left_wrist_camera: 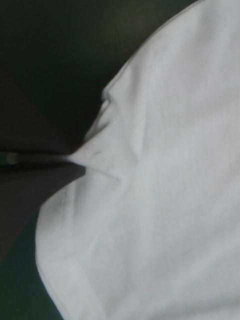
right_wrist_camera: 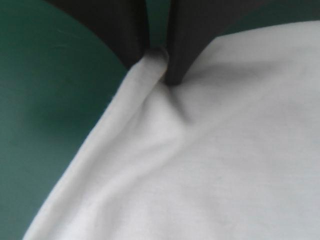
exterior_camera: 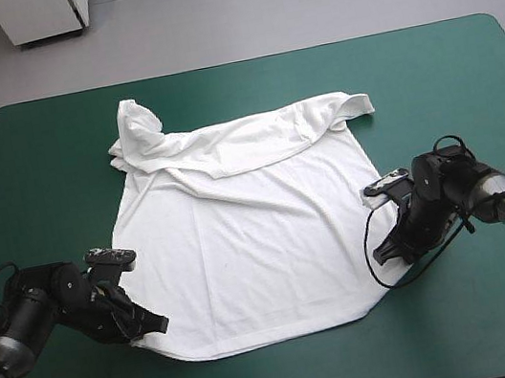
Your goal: Fold the cloth
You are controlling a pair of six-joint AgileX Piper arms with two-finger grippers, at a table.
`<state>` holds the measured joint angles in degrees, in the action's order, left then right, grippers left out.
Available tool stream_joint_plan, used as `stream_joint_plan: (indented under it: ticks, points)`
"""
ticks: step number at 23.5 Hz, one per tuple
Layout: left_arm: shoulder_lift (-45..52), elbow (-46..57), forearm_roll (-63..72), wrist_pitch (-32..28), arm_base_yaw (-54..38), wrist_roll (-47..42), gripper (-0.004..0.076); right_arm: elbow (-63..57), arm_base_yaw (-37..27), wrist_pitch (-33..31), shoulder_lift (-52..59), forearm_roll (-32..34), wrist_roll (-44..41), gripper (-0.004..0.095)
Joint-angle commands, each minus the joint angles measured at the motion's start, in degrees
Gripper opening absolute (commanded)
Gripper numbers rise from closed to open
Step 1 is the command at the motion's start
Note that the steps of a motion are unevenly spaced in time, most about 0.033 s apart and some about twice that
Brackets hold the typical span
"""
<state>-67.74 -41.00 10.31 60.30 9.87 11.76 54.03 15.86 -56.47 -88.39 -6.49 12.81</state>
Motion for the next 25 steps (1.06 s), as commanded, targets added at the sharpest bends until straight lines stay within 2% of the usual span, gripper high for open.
stream_joint_plan:
  ticks: [1, 5, 7, 9, 13, 15, 16, 18, 25]
  points:
    - [0.82, -1.79, 0.76, 0.27, 0.28, -0.01, -0.0009, 0.88, -0.08, 0.97, -0.10, -2.54, 0.95, -0.0005]
    - [1.96, -5.04, 0.35, 2.32, 0.28, -0.01, -0.0009, 4.69, -0.08, -0.77, -0.52, -2.13, 0.95, -0.0017]
    - [3.06, -9.73, -0.52, 5.13, 0.28, -0.01, -0.0009, 11.31, -0.08, -6.21, -0.04, -1.26, 0.95, -0.0017]
    - [3.73, -18.33, -0.63, 8.07, 0.28, -0.51, -0.0009, 22.91, -0.08, -11.86, 1.99, 0.22, 0.71, -0.0017]
    - [4.13, -29.53, -1.20, 10.40, 0.28, -0.22, -0.0009, 35.12, -0.08, -14.08, 5.08, 1.56, -0.11, -0.0017]
    - [4.13, -37.98, -0.97, 11.53, 0.28, -0.22, -0.0009, 45.47, -0.08, -15.11, 7.25, 3.54, -1.43, -0.0017]
    - [4.13, -44.97, -0.97, 11.38, 0.28, 0.37, -0.0009, 51.69, -0.08, -15.11, 8.85, 4.81, -1.71, -0.0017]
    - [4.13, -52.13, -0.97, 9.64, 0.28, 1.08, -0.0009, 57.83, -0.08, -14.37, 9.92, 6.49, -2.28, -0.0017]
    - [1.68, -73.28, -0.64, -0.83, 0.28, 4.40, -0.0009, 78.89, -0.08, -6.65, 10.97, 7.26, -2.33, -0.0017]
